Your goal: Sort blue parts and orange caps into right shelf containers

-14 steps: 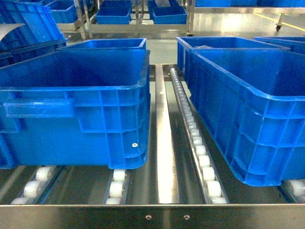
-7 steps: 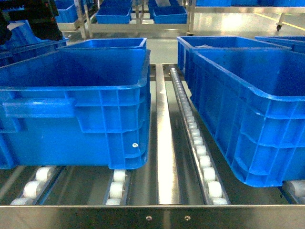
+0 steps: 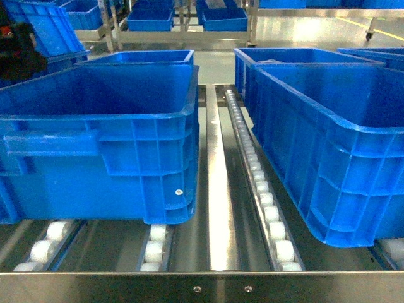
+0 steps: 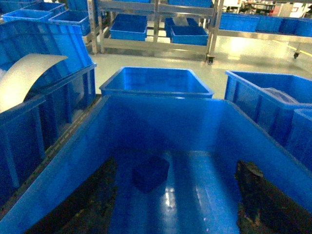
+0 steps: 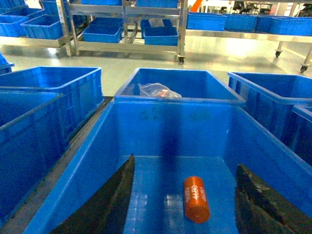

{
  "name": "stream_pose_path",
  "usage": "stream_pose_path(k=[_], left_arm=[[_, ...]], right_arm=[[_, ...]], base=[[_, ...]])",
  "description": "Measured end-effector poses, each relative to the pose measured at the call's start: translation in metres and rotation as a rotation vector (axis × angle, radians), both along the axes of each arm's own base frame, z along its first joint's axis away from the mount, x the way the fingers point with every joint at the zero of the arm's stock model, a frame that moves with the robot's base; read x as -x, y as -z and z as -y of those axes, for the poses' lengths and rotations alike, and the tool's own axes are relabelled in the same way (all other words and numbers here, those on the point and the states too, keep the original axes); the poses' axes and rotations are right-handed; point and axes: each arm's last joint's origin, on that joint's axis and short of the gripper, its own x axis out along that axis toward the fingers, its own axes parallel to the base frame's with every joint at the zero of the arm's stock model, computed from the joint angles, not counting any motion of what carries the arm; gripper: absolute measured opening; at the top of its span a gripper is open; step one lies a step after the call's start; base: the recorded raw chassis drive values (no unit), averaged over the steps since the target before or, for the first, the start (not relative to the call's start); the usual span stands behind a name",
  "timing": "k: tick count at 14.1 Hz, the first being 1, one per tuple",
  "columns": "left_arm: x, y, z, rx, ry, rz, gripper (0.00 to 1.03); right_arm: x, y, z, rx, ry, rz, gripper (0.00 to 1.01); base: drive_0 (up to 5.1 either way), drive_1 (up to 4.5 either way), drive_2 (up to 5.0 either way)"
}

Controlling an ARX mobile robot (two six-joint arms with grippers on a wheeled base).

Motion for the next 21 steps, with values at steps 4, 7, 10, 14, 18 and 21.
stream_pose_path(k=[4, 7, 10, 14, 18, 21], left_arm=[[0.061, 0.02, -0.016, -0.018, 0.007, -0.007, 0.08], [0.093, 0.028, -0.023, -0.02, -0.009, -0.008, 0.02], [0.121, 0.035, -0.023, -0.02, -0.005, 0.006, 0.02], [0.143, 0.043, -0.023, -0.021, -0.004, -0.005, 0.02], [0.157, 0.041, -0.023, -0.021, -0.005, -0.001, 0.02], [0.165, 0.038, -0.023, -0.021, -0.005, 0.009, 0.02]], right_arm=[[0.062, 0.023, 0.0, -0.006, 0.003, -0.013, 0.01], [0.093, 0.032, 0.0, -0.007, 0.002, -0.015, 0.01], [0.121, 0.039, 0.0, -0.007, 0.003, -0.018, 0.01], [0.142, 0.051, 0.0, -0.01, 0.003, -0.022, 0.01], [0.155, 0.046, 0.0, -0.01, 0.003, -0.003, 0.01], [0.163, 0.043, 0.0, -0.01, 0.003, 0.004, 0.01]], base=[[0.0, 0.0, 0.0], [0.0, 0.0, 0.0], [0.0, 0.0, 0.0], [0.0, 0.0, 0.0], [0.0, 0.0, 0.0], [0.0, 0.0, 0.0]])
